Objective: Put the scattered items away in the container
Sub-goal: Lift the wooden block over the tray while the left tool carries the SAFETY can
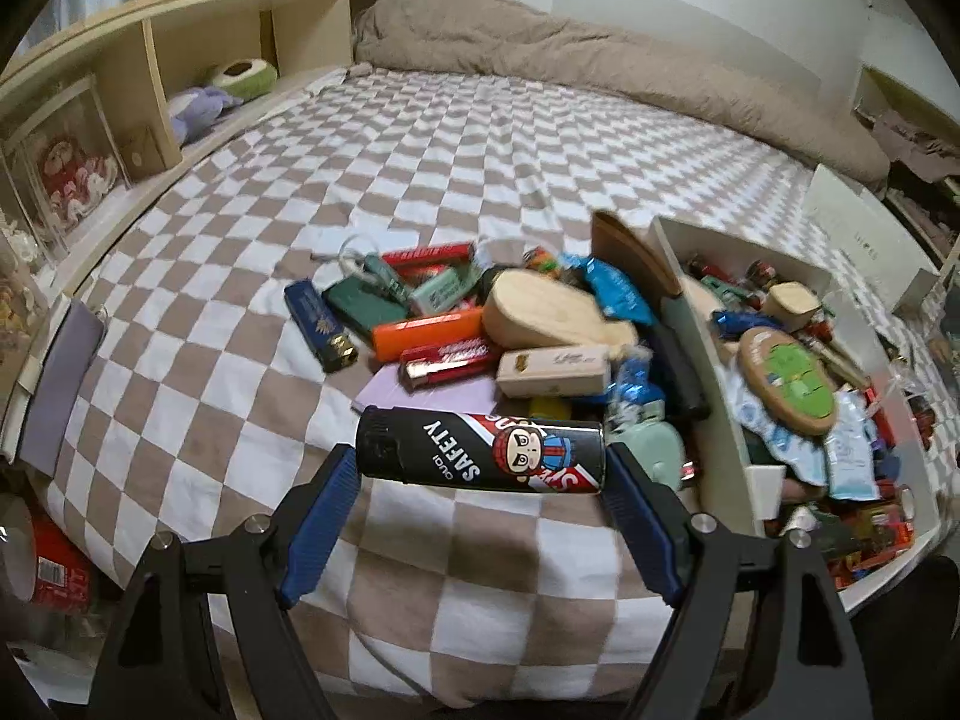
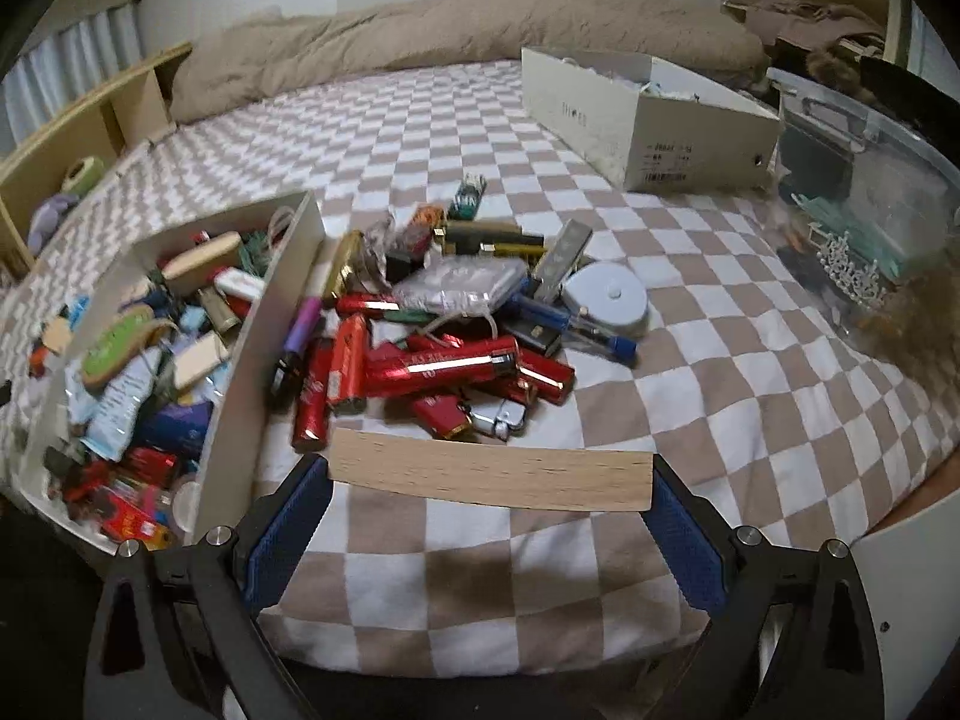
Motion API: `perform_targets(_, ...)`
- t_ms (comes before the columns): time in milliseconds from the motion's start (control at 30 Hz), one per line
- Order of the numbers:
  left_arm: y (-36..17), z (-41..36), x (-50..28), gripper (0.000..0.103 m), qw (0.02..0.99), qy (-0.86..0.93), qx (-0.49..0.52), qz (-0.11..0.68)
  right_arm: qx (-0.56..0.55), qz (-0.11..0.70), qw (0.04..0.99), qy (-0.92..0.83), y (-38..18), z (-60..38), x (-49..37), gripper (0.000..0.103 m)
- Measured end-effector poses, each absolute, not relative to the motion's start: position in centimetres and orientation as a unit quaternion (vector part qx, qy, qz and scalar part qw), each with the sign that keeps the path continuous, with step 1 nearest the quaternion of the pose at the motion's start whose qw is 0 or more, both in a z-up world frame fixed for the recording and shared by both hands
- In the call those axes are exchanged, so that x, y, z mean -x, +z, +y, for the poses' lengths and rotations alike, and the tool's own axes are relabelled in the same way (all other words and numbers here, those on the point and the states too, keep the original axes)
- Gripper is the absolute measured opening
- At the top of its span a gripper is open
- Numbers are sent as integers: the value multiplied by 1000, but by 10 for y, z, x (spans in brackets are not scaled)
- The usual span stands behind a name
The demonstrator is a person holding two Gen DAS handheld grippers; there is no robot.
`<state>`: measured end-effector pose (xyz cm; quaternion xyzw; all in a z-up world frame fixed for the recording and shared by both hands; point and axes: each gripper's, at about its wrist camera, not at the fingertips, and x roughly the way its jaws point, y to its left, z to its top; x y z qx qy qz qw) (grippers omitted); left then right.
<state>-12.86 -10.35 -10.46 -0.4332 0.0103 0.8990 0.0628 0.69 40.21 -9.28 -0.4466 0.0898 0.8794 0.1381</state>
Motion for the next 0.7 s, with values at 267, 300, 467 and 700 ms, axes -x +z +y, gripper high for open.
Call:
perform_targets(267,-69,-79,112,82,98,915,392,3,394,106,117,905,-54,386,-12,100)
perform_targets(300,-64,-74,109,82,105,917,385,0,387,108,113,909,-49,383,-12,100)
perform_targets(467,-47,-55,102,82,134,921,365,-10,357,119,84,923,-30,362,-8,100)
perform_targets(700,-36,-28,93,82,161,922,351,-16,349,120,45,928,-27,328,6,100)
